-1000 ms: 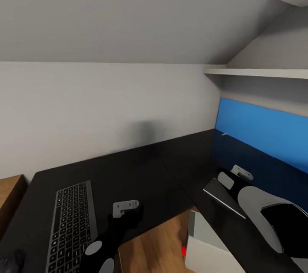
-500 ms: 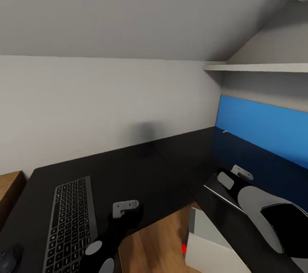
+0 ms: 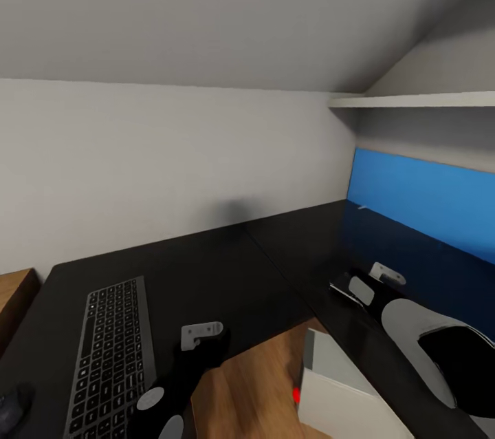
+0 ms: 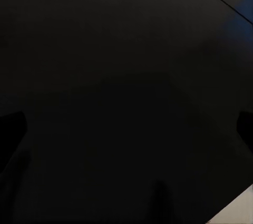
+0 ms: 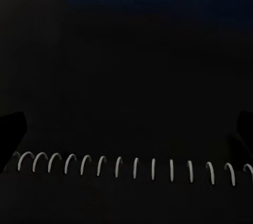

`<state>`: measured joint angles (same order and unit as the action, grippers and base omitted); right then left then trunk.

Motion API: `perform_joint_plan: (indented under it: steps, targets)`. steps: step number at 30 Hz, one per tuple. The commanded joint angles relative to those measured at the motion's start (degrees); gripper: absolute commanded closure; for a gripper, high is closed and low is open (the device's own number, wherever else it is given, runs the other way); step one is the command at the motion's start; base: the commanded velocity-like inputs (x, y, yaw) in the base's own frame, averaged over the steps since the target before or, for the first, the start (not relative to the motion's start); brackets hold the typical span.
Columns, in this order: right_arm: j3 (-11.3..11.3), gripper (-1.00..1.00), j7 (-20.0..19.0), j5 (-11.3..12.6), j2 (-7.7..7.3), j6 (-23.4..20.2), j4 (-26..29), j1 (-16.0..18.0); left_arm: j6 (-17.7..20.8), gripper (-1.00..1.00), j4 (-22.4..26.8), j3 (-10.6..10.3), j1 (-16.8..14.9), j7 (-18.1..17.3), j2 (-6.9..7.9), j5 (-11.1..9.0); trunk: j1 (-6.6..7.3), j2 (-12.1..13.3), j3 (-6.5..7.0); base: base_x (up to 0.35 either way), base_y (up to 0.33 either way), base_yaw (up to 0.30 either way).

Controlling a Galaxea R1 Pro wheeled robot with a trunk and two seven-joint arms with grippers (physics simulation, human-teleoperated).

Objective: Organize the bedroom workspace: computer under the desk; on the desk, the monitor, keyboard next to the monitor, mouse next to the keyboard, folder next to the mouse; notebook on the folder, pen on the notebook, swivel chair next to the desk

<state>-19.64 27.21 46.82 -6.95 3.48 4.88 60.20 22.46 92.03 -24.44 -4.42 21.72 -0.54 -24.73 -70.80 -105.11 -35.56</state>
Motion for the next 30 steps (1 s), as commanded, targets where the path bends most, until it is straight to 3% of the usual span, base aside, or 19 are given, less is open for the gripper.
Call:
perform_joint_plan:
  steps: [1, 12, 30]
  targets:
    - [2.8, -1.00, 0.1, 2.0, 0.00, 0.2, -0.1, -0.1, 0.1, -1.00, 0.1, -0.1, -0.1, 0.5, 0.01, -0.6, -0.23, -0.4, -0.27, 0.000, 0.000, 0.000]
    - [2.8, -1.00, 0.1, 2.0, -0.01, 0.2, -0.2, -0.1, 0.1, -1.00, 0.1, -0.1, -0.1, 0.5, 0.01, -0.6, -2.65, -4.8, -2.24, 0.000, 0.000, 0.000]
    - [2.8, -1.00, 0.2, 2.0, -0.01, 0.1, -0.2, -0.1, 0.1, -1.00, 0.1, -0.1, -0.1, 0.5, 0.01, -0.6, -2.65, -4.8, -2.24, 0.000, 0.000, 0.000]
